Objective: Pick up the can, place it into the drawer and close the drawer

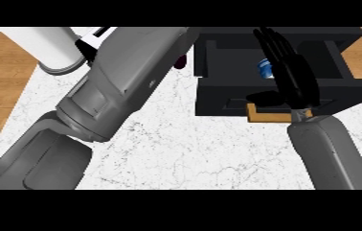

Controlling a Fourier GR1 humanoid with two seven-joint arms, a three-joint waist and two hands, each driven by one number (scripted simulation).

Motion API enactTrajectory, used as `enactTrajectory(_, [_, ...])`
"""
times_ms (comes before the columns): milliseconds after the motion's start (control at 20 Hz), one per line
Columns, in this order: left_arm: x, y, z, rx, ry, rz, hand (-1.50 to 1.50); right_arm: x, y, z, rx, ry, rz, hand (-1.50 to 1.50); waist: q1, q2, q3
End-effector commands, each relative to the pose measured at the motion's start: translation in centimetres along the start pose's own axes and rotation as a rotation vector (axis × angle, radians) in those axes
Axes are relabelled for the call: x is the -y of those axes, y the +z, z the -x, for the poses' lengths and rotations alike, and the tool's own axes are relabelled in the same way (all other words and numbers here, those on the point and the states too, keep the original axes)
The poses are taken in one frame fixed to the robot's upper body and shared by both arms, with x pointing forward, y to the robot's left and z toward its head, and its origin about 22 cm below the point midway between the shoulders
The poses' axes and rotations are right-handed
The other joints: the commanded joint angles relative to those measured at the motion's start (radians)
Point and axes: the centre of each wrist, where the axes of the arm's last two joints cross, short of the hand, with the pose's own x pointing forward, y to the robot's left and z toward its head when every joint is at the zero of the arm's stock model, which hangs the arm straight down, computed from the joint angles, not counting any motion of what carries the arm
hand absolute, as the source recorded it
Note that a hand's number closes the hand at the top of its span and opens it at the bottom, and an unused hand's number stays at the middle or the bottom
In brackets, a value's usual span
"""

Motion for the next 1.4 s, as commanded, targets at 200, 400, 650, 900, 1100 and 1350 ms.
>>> enactTrajectory(200, [-1.6, -0.5, -0.7, -0.003, -0.018, -0.028, -1.50, -4.8, -4.2, 1.0, -0.023, 0.094, 0.012, -1.50, 0.035, -0.006, 0.000])
enactTrajectory(400, [-3.0, -0.9, -0.2, 0.006, -0.002, -0.040, -1.50, -6.9, -5.3, 0.1, -0.040, 0.147, 0.071, -1.50, 0.031, -0.003, 0.000])
enactTrajectory(650, [-4.6, -1.0, -0.1, -0.042, -0.027, -0.039, -1.50, -6.9, -6.9, 1.4, -0.077, 0.158, 0.152, -1.50, 0.057, -0.010, 0.000])
enactTrajectory(900, [-6.5, -1.0, 0.1, -0.035, -0.018, -0.026, -1.50, -5.7, -9.2, 2.1, -0.086, 0.193, 0.206, -1.50, 0.074, -0.004, 0.000])
enactTrajectory(1100, [-8.6, -1.1, 0.0, -0.027, -0.018, -0.037, -1.50, -5.9, -10.0, 1.6, -0.075, 0.214, 0.224, -1.50, 0.089, -0.005, 0.000])
enactTrajectory(1350, [-9.8, -1.1, -0.9, -0.022, -0.016, -0.024, -1.50, -3.5, -12.8, 0.3, -0.055, 0.225, 0.240, -1.50, 0.093, 0.003, 0.000])
